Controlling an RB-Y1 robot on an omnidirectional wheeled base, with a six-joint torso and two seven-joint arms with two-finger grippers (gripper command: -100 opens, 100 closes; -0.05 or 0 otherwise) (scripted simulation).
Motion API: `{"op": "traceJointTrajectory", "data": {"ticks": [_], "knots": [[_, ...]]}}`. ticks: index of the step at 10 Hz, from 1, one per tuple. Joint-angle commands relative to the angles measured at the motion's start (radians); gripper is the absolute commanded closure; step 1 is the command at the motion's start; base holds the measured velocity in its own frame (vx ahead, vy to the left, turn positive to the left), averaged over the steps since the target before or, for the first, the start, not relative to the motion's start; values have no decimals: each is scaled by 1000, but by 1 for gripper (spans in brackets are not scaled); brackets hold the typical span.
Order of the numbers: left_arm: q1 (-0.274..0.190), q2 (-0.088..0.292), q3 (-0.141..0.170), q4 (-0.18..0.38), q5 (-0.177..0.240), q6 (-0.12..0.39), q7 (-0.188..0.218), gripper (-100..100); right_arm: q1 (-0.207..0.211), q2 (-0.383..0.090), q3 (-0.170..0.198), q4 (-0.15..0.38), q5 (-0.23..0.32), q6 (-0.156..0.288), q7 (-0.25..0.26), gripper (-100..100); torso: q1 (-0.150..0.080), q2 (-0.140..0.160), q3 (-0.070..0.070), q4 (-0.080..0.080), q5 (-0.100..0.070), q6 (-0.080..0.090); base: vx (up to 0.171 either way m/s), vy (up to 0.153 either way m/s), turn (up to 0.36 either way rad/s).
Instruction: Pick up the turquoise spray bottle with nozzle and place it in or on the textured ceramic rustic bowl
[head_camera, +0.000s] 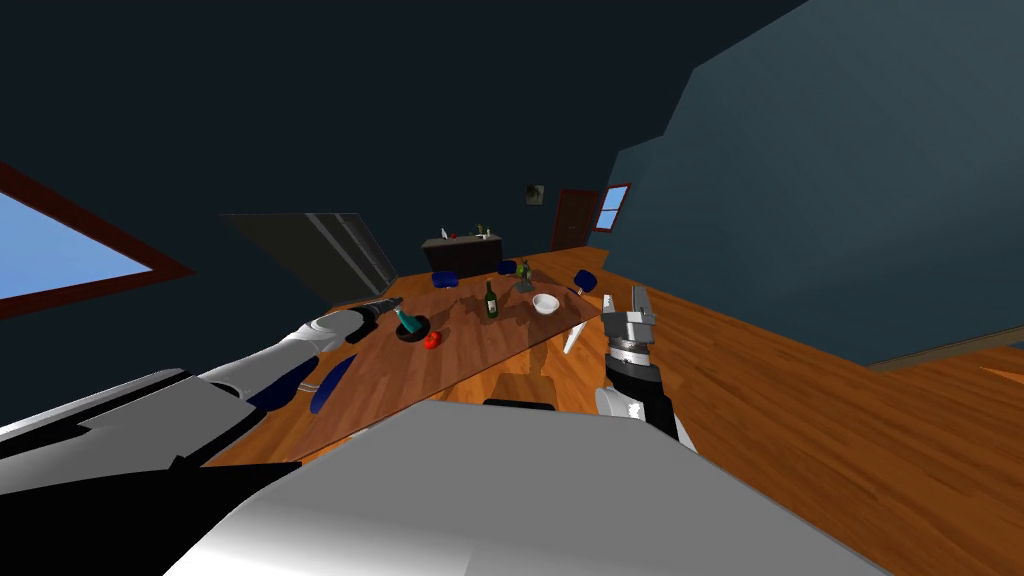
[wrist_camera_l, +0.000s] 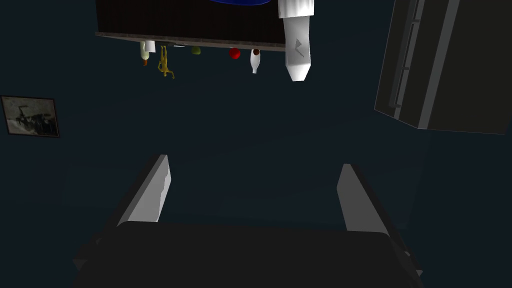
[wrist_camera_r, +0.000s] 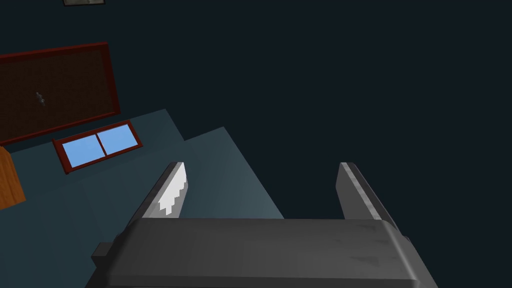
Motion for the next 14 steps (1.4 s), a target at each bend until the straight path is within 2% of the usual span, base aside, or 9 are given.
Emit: {"op": "traceJointTrajectory", "data": {"ticks": [1, 2, 4, 5, 8, 9, 10, 11, 14], "knots": [[0, 17, -20, -2, -50, -13, 50, -100, 0, 0, 0, 0, 0, 0, 0, 0, 0, 0, 0, 0, 0, 0, 46, -55, 80], [0, 17, -20, -2, -76, -13, 77, -100, 0, 0, 0, 0, 0, 0, 0, 0, -1, -1, -1, 0, 0, 1, 29, -30, -9], [0, 17, -20, -2, -76, -13, 127, -100, 0, 0, 0, 0, 0, 0, 0, 0, 1, 0, 0, 0, 0, 1, 7, 2, -11], [-2, 43, -44, 7, -125, -46, 159, -100, 0, 0, 0, 0, 0, 0, 0, 0, 2, 1, 0, 0, 0, 1, 39, -30, 133], [-2, 43, -44, 7, -184, -46, 250, -100, 0, 0, 0, 0, 0, 0, 0, 0, -1, -1, -1, 0, 0, 1, 28, -34, 12], [-2, 43, -44, 7, -184, -46, 263, -100, 0, 0, 0, 0, 0, 0, 0, 0, 1, 0, 0, 0, 0, 1, -4, 5, -1], [-2, 42, -43, 8, -182, -47, 249, -100, 0, 0, 0, 0, 0, 0, 0, 0, 2, 1, 0, 0, 0, 1, 0, 0, 0], [-2, 42, -43, 8, -183, -47, 254, 0, 0, 0, 0, 0, 0, 0, 0, 0, 2, 1, 1, 0, 0, 1, 0, 0, 0], [-2, 42, -43, 8, -182, -47, 253, 0, 0, 0, 0, 0, 0, 0, 0, 0, 2, 1, 1, 0, 0, 1, 0, 0, 0]]}}
